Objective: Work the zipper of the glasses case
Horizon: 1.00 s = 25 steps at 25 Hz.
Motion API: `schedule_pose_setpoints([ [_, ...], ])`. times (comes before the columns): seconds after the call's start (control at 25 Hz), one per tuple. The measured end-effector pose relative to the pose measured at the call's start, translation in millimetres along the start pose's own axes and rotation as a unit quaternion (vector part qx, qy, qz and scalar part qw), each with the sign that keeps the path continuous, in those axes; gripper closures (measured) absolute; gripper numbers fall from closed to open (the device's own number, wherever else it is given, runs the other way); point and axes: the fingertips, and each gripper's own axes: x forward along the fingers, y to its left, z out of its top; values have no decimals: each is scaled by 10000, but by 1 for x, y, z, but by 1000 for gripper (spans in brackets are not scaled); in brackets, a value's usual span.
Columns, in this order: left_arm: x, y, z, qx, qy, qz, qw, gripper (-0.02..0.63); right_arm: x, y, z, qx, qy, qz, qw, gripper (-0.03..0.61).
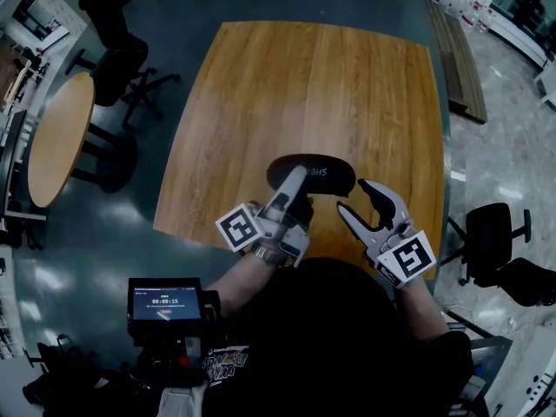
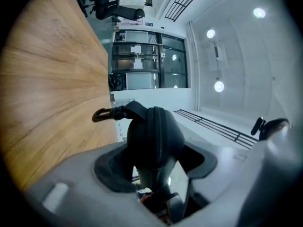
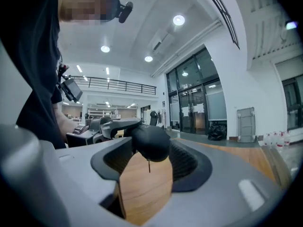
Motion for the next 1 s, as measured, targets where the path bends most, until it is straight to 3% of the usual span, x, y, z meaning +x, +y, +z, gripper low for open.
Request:
schedule_pose_setpoints([
  [0.2, 3, -4, -11, 211, 324, -14, 9993, 356, 17, 10, 0, -1054, 542, 129, 9929, 230],
  [0.32, 2, -5, -23, 423, 693, 45, 9967, 356, 27, 15, -10, -2035, 1016, 231, 9735, 186],
  [0.44, -2, 0, -37, 329, 980, 112, 9946, 355, 35, 24, -20, -2570, 1273, 426, 9570, 190],
  [0.56, -3, 4, -42, 173, 1120, 151, 9934, 354, 40, 29, -30, -2685, 1405, 513, 9516, 230],
  [0.84, -16, 23, -48, 185, 1541, 339, 9873, 344, 36, 32, -48, -2606, 1478, 715, 9514, 233],
  [1.0, -40, 46, -34, 115, 1352, 755, 9879, 348, 26, 22, -68, -2362, 1657, 714, 9548, 233],
])
